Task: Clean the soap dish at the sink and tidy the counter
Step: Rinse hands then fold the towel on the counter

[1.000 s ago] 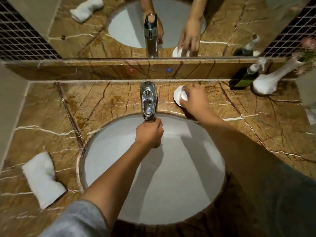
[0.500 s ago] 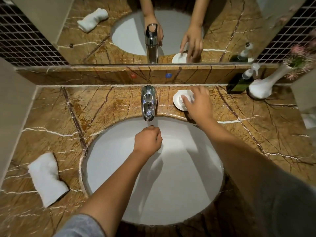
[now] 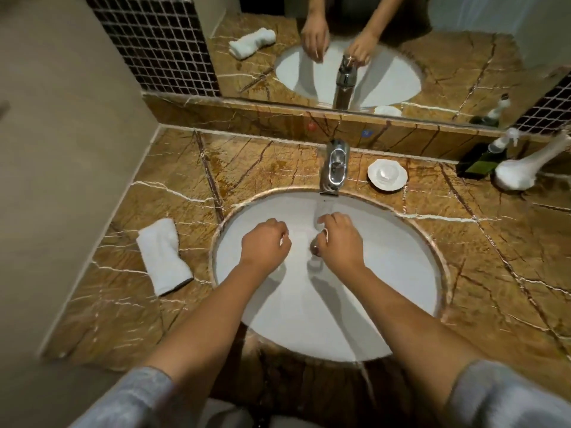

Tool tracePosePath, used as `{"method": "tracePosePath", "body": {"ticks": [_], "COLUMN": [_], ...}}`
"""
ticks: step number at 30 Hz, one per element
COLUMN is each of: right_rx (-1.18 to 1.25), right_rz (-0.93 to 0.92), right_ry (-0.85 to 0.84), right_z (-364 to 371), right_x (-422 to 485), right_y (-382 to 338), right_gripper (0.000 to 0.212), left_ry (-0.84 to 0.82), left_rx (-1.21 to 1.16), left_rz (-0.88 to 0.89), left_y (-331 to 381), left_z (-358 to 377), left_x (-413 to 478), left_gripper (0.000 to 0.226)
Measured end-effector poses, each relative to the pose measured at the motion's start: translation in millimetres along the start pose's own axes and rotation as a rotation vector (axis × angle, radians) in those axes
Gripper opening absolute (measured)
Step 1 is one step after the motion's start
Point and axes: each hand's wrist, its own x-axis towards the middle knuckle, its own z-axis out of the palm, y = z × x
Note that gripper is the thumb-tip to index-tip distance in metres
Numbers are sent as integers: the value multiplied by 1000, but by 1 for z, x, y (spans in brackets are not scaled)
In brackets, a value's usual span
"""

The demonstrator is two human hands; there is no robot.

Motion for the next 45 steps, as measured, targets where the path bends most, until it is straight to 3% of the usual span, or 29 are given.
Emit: {"method": "tracePosePath", "body": {"ticks": [8,13,16,20,22,25,27,31,33,34,36,37,38,40,45], "right_rx": [146,133,119,70,22,4,9,145,227,240,247,243,231,210,214], "right_rz": [-247,-392,-366,-354,-336,-237,-174,1,94,99,99,85,48,3,4], "right_ry": [-203,-393,-335,-168,-178,-219,-221,-296,-333,-345,-370,-376,-388,-426,-440], "right_z": [73,110,123,129,130,131,132,135,131,127,117,110,106,99,91], "right_x": [-19,-35,-43,-40,-35,-30,-28,-21,-12,-6,5,9,14,21,29], "right_y": [-142,-201,-223,-242,-249,-259,-264,-265,-258,-254,-245,-242,-239,-235,-230], "right_gripper": [29,54,65,68,66,71,71,41,29,25,6,15,19,6,17], "left_ry": [167,239,323,241,227,304,280,185,146,121,30,-24,-79,-160,-139], "left_rx": [40,9,-249,-793,-988,-1278,-1399,-1414,-925,-570,-87,62,176,341,632], "left_rz": [-236,-324,-529,-799,-892,-1061,-1098,-828,-501,-319,-21,107,230,395,573], "left_y": [-115,-179,-207,-225,-230,-227,-222,-209,-214,-218,-222,-220,-218,-212,-211], "left_z": [-56,-70,-71,-72,-73,-82,-88,-95,-97,-96,-98,-102,-102,-101,-115], "left_x": [-56,-77,-78,-69,-65,-58,-50,-38,-35,-34,-27,-24,-20,-11,14], "left_gripper": [27,41,44,37,40,15,18,27,36,54,85,91,88,72,41]}}
